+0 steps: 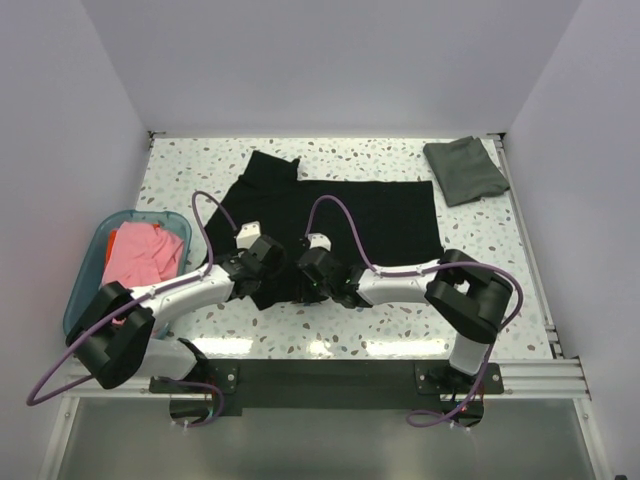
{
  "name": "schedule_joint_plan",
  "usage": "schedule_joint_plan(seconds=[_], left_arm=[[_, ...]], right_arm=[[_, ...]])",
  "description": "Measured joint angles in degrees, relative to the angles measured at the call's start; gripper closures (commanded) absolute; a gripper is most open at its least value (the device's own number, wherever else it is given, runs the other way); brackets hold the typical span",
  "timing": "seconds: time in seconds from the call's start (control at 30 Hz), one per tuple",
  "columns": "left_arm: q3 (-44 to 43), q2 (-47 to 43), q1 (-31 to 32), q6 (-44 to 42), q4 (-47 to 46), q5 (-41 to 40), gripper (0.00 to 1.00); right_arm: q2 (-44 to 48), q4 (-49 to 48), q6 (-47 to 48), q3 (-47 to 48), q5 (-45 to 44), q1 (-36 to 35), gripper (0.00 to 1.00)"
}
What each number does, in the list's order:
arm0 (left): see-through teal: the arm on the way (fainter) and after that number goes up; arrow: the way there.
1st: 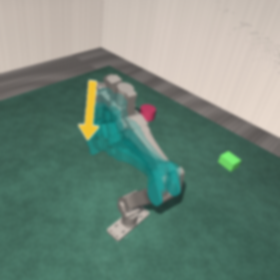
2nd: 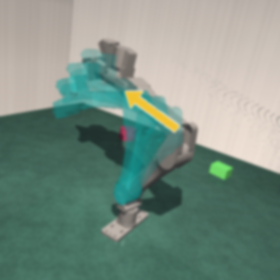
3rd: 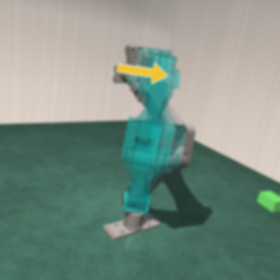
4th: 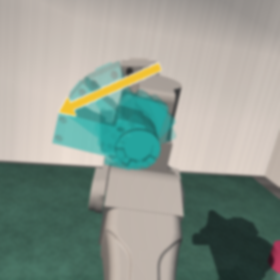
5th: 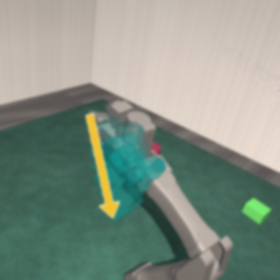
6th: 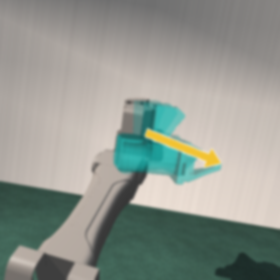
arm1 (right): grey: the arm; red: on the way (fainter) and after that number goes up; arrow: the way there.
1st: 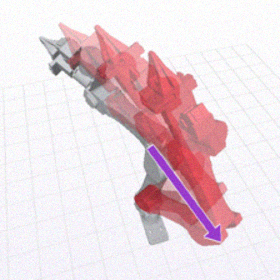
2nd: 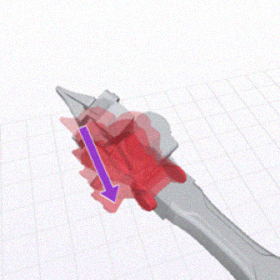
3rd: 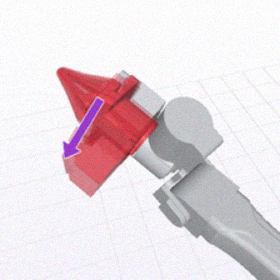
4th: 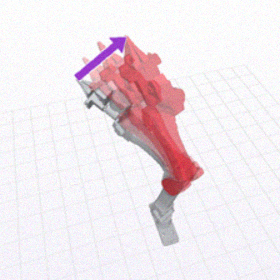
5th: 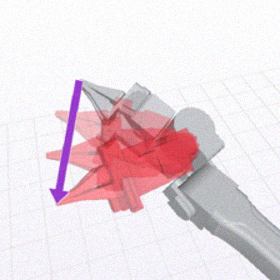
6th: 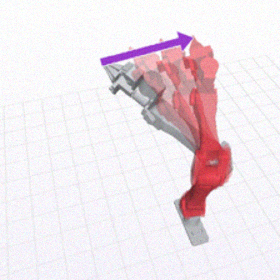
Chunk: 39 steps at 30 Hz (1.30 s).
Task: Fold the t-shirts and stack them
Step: Fold the tshirt
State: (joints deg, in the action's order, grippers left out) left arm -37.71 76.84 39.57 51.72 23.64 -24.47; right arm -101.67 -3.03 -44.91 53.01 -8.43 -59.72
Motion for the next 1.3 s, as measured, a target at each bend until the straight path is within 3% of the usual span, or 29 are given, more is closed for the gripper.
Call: schedule_joint_plan(seconds=[0.23, 0.4, 0.7, 0.77, 0.8, 0.83, 0.93, 1.07, 1.13, 1.3], left_arm=[[0.1, 0.2, 0.0, 0.6, 0.0, -0.1, 0.84], [0.1, 0.2, 0.0, 0.8, 0.0, -0.1, 1.0], [0.1, -0.9, 0.0, 0.7, 1.0, -0.5, 1.0], [0.1, -1.7, 0.0, 0.6, 1.6, -0.5, 0.92], [0.1, -2.1, 0.0, 0.4, 1.8, -0.5, 0.82], [0.1, -2.4, 0.0, 0.1, 2.0, -0.5, 0.63], [0.1, -3.4, 0.0, -0.3, 2.3, -0.3, 0.47], [0.1, -3.7, 0.0, 0.7, 2.6, 0.3, 0.46], [0.1, -3.7, 0.2, 2.2, 3.0, 0.3, 0.53], [0.1, -3.4, 0.3, 6.8, 4.0, -0.2, 0.57]], right_arm=[[-0.7, -1.8, -1.0, 0.0, 0.4, -0.5, 0.64], [-1.2, -2.3, -1.4, 0.4, 0.5, -0.7, 0.72], [-1.5, -2.2, -2.1, 0.4, 0.5, -0.7, 0.98], [-1.5, -2.2, -2.1, 0.4, 0.4, -0.7, 1.0], [-1.5, -2.2, -2.2, 0.4, 0.4, -0.7, 1.0], [-1.5, -2.2, -2.2, 0.4, 0.4, -0.7, 1.0], [-1.5, -2.2, -2.3, 0.4, 0.4, -0.7, 1.0], [-1.5, -2.2, -2.4, 0.4, 0.4, -0.7, 1.0], [-1.5, -2.2, -2.5, 0.4, 0.4, -0.7, 1.0], [-1.5, -2.2, -2.7, 0.4, 0.4, -0.7, 1.0]])
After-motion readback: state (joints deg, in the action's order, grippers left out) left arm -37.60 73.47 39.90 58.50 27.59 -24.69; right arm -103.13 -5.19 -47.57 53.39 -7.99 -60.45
